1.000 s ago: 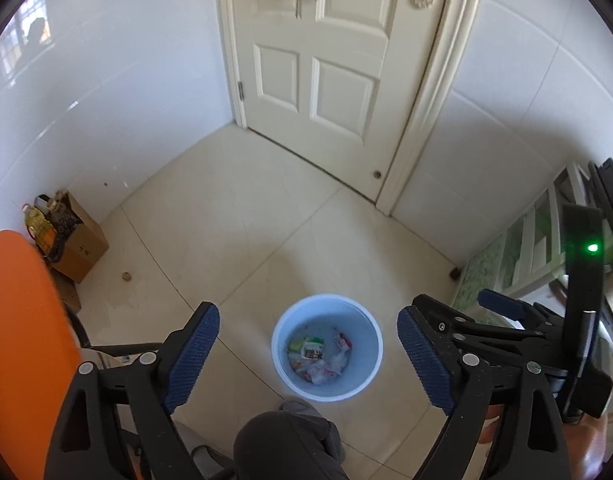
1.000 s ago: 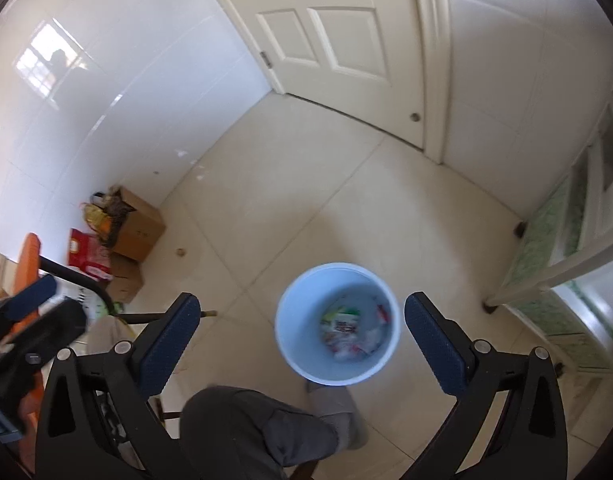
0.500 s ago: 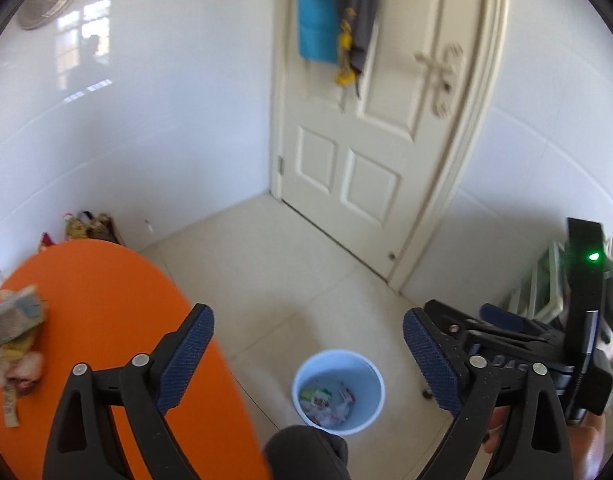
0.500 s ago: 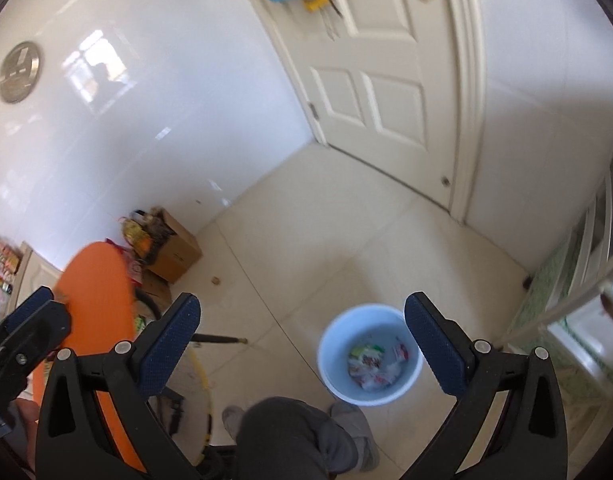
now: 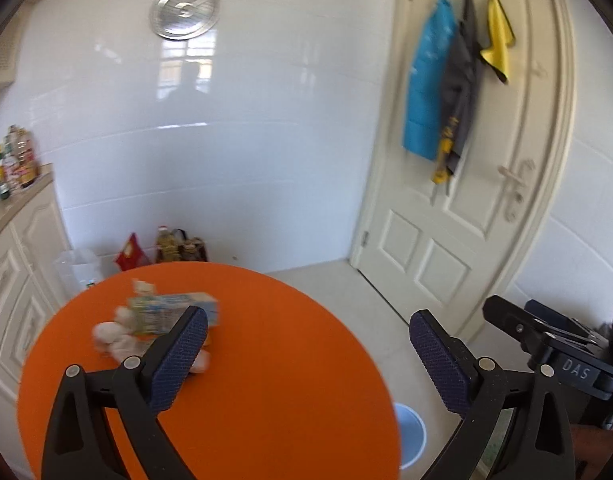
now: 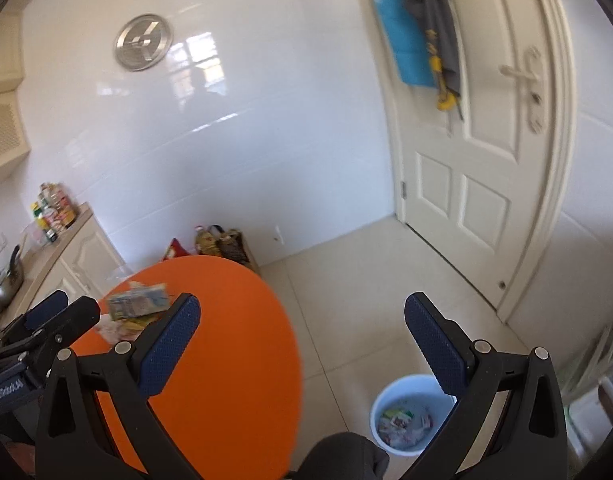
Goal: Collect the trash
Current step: 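Return both grippers to the remaining trash on the table, then grasp the beige wrapper with the left gripper while the right grasps the tied plastic bag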
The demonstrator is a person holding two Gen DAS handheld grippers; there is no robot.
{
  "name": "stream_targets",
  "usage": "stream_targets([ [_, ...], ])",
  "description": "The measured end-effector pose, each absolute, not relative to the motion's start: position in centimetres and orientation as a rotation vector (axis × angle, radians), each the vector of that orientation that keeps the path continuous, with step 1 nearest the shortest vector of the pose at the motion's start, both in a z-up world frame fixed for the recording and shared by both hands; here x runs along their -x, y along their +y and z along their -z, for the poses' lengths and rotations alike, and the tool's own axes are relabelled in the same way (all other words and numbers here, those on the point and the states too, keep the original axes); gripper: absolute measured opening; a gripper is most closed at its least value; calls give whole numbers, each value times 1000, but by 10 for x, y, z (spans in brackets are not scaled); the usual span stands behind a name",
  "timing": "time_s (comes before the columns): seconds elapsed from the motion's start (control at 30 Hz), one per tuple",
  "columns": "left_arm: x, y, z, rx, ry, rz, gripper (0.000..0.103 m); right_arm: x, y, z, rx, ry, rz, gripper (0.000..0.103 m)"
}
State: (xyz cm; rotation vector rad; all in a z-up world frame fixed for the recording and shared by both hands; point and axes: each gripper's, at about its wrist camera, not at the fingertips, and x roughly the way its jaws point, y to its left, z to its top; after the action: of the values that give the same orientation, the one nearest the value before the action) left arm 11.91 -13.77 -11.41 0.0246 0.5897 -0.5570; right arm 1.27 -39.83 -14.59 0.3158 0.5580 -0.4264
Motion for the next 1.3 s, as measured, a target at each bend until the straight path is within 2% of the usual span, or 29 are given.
stream_targets([
  [0.33,-78,7,125,79,509,281,102,-59,-284,122,-106,514,243,103],
  [0.53,-62,44,156,91,548,199,102,-84,-240,135,-41,545,170,103],
  [0.93,-102,14,199,63,685,212,102,-138,-214,191,-11,706,103,103],
  [1.3,-255,-53,249,14,869,252,99,-189,-234,248,-85,857,49,103],
])
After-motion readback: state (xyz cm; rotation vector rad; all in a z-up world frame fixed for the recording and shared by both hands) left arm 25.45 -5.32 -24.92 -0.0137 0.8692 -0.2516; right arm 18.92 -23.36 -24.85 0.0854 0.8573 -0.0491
